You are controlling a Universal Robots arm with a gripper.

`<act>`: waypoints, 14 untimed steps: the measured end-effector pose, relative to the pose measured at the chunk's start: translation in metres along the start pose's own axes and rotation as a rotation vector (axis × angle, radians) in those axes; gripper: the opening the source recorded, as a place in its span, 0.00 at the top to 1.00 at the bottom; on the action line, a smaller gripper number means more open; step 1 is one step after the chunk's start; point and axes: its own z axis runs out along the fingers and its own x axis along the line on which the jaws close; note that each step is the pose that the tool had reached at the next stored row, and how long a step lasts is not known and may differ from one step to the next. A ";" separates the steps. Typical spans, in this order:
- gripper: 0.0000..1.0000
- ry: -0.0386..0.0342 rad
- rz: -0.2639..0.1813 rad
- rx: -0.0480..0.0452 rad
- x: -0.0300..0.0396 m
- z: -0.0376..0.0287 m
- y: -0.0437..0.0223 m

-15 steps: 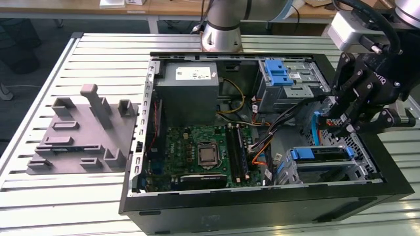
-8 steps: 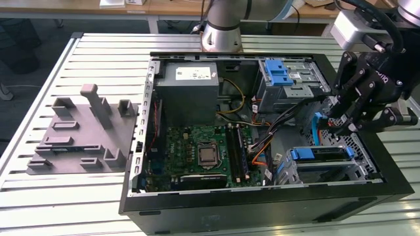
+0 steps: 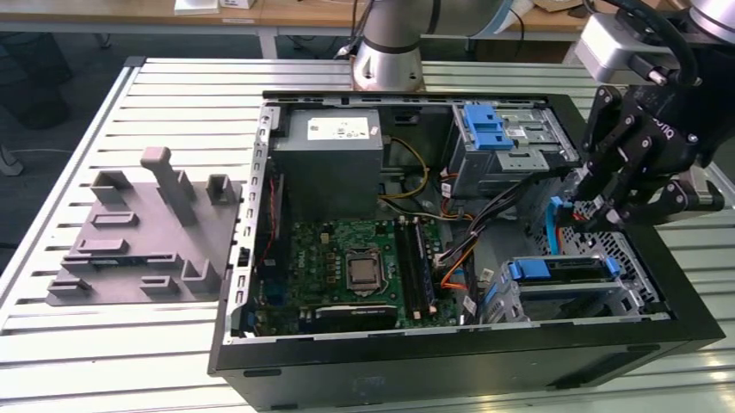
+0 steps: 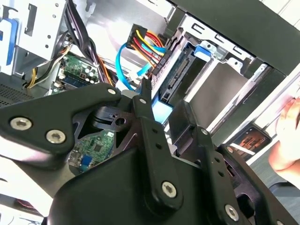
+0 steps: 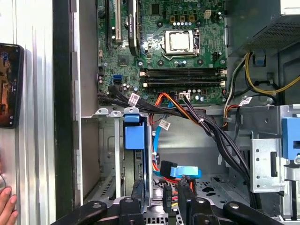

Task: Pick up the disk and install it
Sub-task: 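Insert the first disk wire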

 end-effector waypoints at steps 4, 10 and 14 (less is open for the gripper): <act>0.58 -0.0006 0.022 -0.0001 -0.0015 0.0012 -0.0008; 0.58 -0.0012 0.056 -0.0003 -0.0027 0.0031 -0.0016; 0.58 -0.0012 0.056 -0.0001 -0.0028 0.0044 -0.0018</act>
